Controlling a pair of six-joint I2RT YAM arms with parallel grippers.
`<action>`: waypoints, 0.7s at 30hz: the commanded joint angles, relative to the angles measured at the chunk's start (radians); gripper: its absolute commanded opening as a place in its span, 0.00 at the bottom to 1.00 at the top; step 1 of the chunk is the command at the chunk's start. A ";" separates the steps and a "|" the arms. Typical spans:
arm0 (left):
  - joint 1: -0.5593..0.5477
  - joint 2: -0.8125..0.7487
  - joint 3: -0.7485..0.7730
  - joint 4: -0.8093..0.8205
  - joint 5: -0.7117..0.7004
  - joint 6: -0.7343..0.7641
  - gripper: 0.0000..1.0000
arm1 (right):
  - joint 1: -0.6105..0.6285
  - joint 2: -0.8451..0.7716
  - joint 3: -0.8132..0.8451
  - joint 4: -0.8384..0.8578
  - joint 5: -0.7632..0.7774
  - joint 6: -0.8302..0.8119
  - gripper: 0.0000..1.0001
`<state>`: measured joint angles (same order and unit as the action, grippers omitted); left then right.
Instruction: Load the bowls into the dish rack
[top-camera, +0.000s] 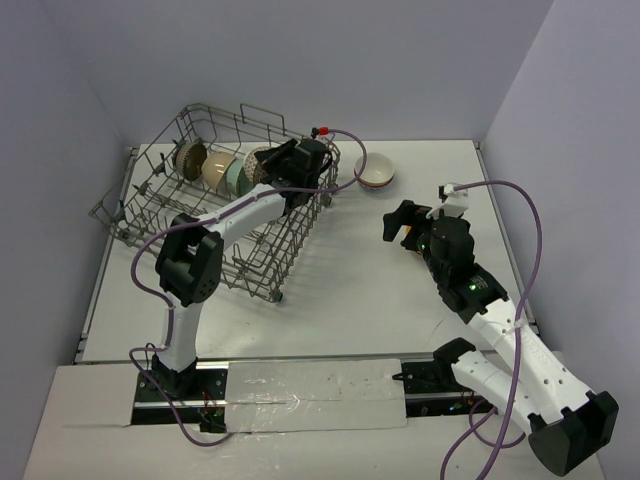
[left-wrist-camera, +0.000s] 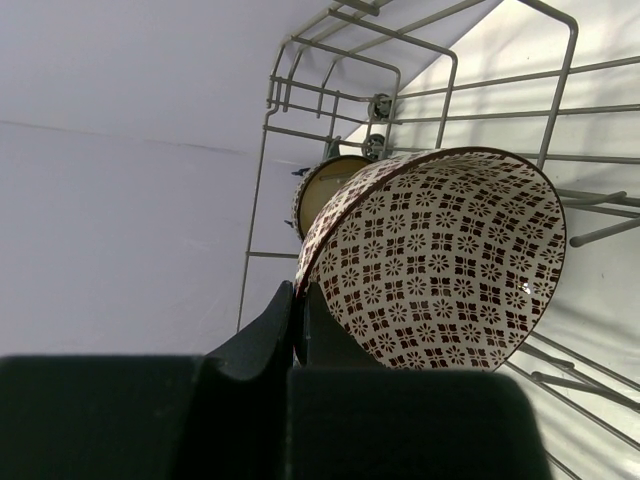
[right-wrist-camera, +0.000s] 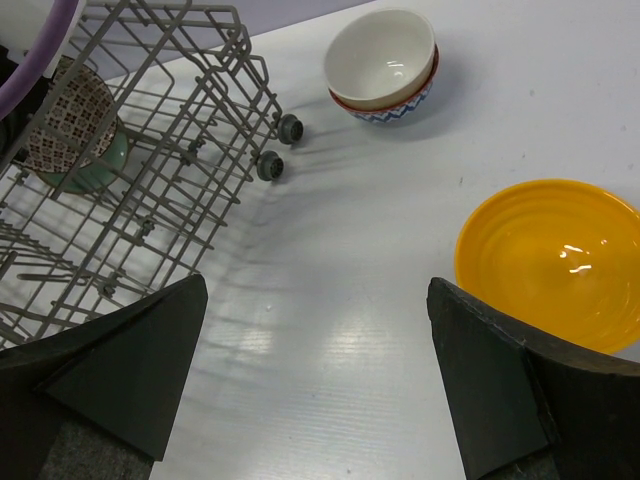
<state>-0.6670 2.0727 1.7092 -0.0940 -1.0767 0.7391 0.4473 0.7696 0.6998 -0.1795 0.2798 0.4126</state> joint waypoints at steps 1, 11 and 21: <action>-0.019 0.018 0.004 -0.039 -0.008 -0.027 0.02 | 0.004 -0.013 -0.002 0.034 0.013 -0.012 0.98; -0.019 0.038 0.009 -0.087 -0.003 -0.035 0.08 | 0.004 -0.015 0.000 0.032 0.009 -0.012 0.98; -0.020 0.049 0.018 -0.116 0.004 -0.052 0.19 | 0.004 -0.020 0.000 0.035 0.013 -0.015 0.98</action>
<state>-0.6666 2.0750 1.7218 -0.1509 -1.0695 0.7094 0.4473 0.7670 0.6994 -0.1795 0.2798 0.4095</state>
